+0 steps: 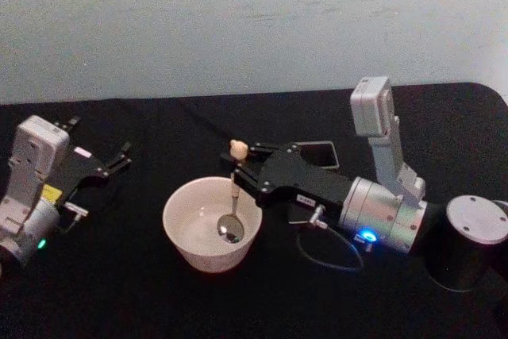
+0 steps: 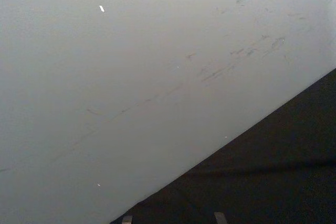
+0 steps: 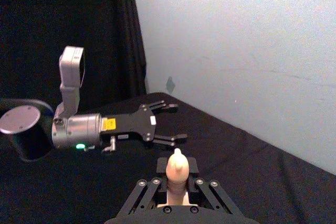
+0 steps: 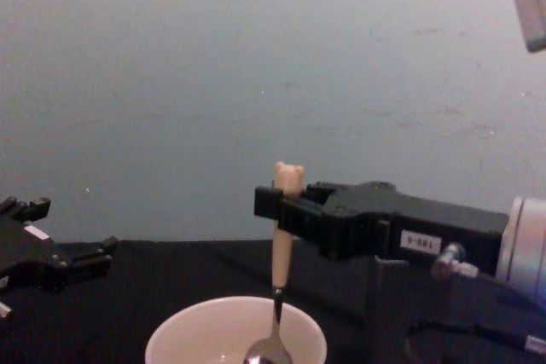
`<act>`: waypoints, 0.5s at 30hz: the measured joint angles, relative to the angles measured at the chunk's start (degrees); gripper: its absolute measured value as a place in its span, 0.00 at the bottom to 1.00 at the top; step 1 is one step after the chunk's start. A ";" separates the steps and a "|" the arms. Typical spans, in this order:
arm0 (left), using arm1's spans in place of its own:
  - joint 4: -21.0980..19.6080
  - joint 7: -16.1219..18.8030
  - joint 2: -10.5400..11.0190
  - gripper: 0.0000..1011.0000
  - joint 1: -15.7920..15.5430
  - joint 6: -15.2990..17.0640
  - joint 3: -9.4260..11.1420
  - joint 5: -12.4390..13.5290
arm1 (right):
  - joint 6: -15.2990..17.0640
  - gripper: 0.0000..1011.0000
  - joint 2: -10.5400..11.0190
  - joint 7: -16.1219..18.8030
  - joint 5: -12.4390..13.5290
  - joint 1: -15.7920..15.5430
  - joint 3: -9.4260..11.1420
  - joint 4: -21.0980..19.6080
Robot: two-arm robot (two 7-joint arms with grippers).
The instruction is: Pick up the stirring spoon with one hand, stir inside the cup, then place it back in its original position.
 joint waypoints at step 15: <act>0.00 0.00 0.00 0.99 0.00 0.00 0.00 0.00 | -0.56 0.20 -1.74 0.95 -4.02 0.70 -1.66 1.95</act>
